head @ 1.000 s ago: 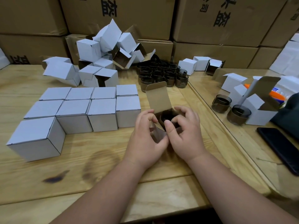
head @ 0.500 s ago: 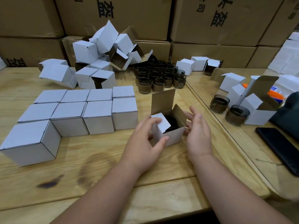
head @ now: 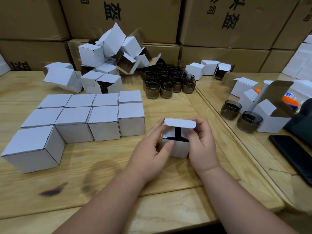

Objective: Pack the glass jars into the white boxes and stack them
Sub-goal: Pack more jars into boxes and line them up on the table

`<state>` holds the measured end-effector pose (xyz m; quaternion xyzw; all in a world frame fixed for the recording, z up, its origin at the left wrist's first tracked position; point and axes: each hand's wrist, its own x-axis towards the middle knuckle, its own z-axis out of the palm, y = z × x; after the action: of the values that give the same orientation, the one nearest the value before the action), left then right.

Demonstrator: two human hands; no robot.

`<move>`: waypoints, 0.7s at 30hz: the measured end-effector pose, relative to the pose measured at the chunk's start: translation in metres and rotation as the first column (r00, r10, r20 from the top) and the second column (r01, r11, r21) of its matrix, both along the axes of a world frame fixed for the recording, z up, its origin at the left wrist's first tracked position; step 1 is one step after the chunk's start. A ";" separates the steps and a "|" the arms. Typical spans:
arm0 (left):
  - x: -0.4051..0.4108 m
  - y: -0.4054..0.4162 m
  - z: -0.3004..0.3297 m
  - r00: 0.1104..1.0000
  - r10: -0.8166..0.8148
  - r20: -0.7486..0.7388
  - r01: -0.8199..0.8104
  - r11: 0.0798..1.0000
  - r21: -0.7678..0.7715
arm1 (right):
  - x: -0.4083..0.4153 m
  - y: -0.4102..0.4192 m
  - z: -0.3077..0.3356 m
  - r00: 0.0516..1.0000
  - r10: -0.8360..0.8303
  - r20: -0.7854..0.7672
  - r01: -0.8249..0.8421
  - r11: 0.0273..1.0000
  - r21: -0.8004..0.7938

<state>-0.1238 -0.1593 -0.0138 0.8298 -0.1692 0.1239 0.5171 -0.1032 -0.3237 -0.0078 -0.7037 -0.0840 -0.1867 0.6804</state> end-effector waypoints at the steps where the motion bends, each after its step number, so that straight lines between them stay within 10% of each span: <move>1: 0.000 0.000 0.000 1.000 -0.003 -0.004 0.003 1.000 -0.004 | -0.001 0.000 -0.001 1.000 0.011 0.024 -0.011 1.000 -0.017; 21: -0.003 -0.002 0.004 0.995 0.085 -0.058 -0.093 0.985 -0.147 | -0.003 0.002 -0.003 0.973 -0.066 0.223 0.132 0.946 -0.296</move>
<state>-0.1272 -0.1615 -0.0098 0.7985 -0.1089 0.1375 0.5758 -0.1057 -0.3214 -0.0110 -0.7810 -0.1481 -0.2787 0.5390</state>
